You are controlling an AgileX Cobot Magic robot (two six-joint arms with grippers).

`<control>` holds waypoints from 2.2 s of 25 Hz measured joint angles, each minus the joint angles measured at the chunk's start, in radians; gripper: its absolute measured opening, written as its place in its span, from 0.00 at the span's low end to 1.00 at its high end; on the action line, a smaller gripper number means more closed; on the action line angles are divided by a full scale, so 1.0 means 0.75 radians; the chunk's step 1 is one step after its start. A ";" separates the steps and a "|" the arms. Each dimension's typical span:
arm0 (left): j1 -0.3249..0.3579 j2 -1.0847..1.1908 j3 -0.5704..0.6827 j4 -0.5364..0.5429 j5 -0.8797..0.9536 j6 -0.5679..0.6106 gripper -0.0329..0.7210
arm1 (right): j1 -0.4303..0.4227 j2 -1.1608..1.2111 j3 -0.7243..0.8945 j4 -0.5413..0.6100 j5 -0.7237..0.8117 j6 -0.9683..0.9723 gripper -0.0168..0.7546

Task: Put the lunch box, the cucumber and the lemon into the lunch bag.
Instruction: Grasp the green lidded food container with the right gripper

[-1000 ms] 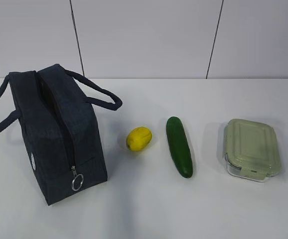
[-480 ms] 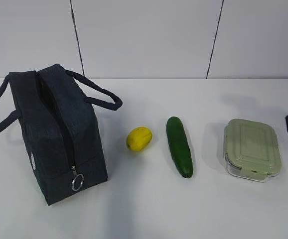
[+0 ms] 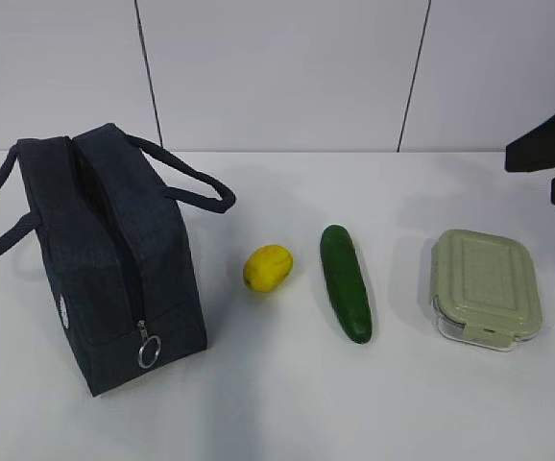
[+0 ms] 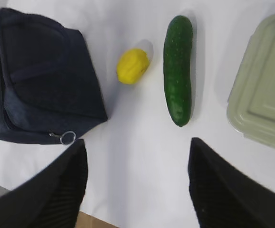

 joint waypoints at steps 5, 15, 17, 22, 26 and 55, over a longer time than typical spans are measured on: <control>0.000 0.000 0.000 0.000 0.000 0.000 0.36 | -0.150 0.063 -0.003 0.149 0.146 -0.212 0.65; 0.000 0.000 0.000 0.000 0.000 0.000 0.36 | -0.435 0.178 -0.005 0.291 0.295 -0.515 0.65; 0.000 0.000 0.000 0.000 0.000 0.000 0.36 | -0.468 0.237 -0.005 0.291 0.294 -0.559 0.65; 0.000 0.000 0.000 0.000 0.000 0.000 0.36 | -0.565 0.402 -0.005 0.301 0.294 -0.631 0.65; 0.000 0.000 0.000 0.000 0.000 0.000 0.36 | -0.635 0.554 -0.008 0.308 0.286 -0.660 0.65; 0.000 0.009 0.000 0.000 0.000 0.000 0.36 | -0.644 0.680 -0.011 0.255 0.275 -0.692 0.81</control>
